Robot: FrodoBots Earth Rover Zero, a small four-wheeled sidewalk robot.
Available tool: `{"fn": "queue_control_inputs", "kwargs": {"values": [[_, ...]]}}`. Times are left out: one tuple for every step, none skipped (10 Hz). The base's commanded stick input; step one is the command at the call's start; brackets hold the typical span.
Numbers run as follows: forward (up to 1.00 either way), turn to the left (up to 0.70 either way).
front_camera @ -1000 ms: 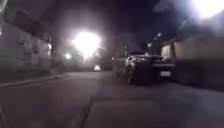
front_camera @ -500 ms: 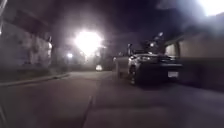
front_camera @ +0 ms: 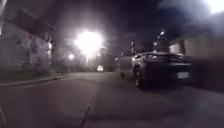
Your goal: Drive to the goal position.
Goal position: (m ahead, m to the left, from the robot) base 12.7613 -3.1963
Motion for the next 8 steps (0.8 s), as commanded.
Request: {"fn": "queue_control_inputs", "kwargs": {"values": [[0.7, 0.0], [0.7, 0.0], [0.7, 0.0], [0.7, 0.0], [0.7, 0.0], [0.7, 0.0], [0.7, 0.0], [0.7, 0.32]]}}
